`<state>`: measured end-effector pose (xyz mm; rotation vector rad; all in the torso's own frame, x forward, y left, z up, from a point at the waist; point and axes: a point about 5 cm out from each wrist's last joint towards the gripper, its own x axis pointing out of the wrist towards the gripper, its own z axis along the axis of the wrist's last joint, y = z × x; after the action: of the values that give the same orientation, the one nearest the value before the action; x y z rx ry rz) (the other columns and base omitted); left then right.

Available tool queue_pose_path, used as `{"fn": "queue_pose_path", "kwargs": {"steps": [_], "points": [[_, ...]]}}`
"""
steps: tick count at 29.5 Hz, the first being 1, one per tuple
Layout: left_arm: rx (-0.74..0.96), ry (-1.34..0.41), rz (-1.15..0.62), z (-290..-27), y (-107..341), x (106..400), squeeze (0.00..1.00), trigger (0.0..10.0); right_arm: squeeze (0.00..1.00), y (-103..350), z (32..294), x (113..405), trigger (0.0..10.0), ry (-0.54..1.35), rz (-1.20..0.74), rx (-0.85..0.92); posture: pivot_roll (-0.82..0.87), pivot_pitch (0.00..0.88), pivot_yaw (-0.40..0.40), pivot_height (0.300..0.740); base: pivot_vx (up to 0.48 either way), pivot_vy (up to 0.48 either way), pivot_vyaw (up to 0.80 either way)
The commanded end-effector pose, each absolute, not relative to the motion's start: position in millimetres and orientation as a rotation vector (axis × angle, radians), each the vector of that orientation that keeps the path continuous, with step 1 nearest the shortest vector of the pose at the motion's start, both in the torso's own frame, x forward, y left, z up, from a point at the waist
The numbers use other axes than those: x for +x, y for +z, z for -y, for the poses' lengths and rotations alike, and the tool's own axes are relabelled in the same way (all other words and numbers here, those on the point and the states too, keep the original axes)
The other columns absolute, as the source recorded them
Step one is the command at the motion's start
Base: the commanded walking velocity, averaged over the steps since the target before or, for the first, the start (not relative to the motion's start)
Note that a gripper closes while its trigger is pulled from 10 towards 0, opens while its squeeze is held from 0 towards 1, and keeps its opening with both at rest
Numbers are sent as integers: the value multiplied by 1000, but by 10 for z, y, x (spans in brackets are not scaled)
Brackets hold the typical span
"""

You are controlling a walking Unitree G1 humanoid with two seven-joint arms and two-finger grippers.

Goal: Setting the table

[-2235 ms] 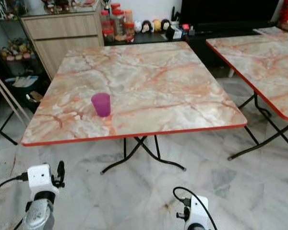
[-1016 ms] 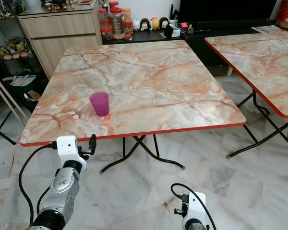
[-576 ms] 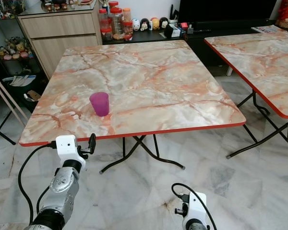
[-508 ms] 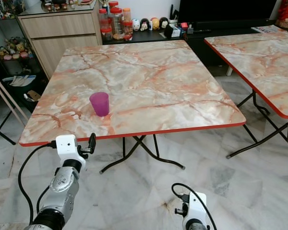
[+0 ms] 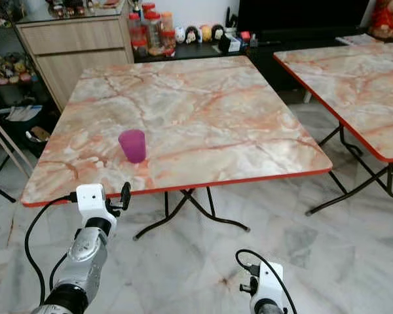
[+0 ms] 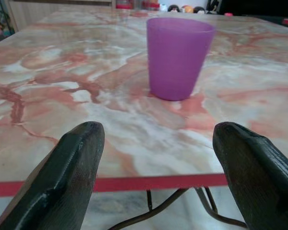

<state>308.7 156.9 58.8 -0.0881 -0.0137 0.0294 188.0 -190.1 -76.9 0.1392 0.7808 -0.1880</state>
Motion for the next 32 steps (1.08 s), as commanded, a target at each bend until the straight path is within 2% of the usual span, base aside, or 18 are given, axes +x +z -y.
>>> {"fn": "queue_pose_path", "kwargs": {"steps": [1,4,27,32], "points": [[-88,30,16,-1595,596,3099,0,10000,0,-777,1885,1871,10000,-196,-785,150,-17,0,19,740,274,0,0],[-87,31,15,-1599,595,3101,0,10000,0,-779,1885,1868,10000,-198,-787,154,-17,0,19,740,300,0,-621],[-92,28,15,-1604,583,3096,0,10000,0,-768,1892,1892,10000,-187,-786,133,-14,0,12,740,330,0,0],[-102,35,24,-1602,585,3082,0,10000,0,-769,1890,1888,10000,-186,-786,133,-16,0,13,740,0,0,0]]}}
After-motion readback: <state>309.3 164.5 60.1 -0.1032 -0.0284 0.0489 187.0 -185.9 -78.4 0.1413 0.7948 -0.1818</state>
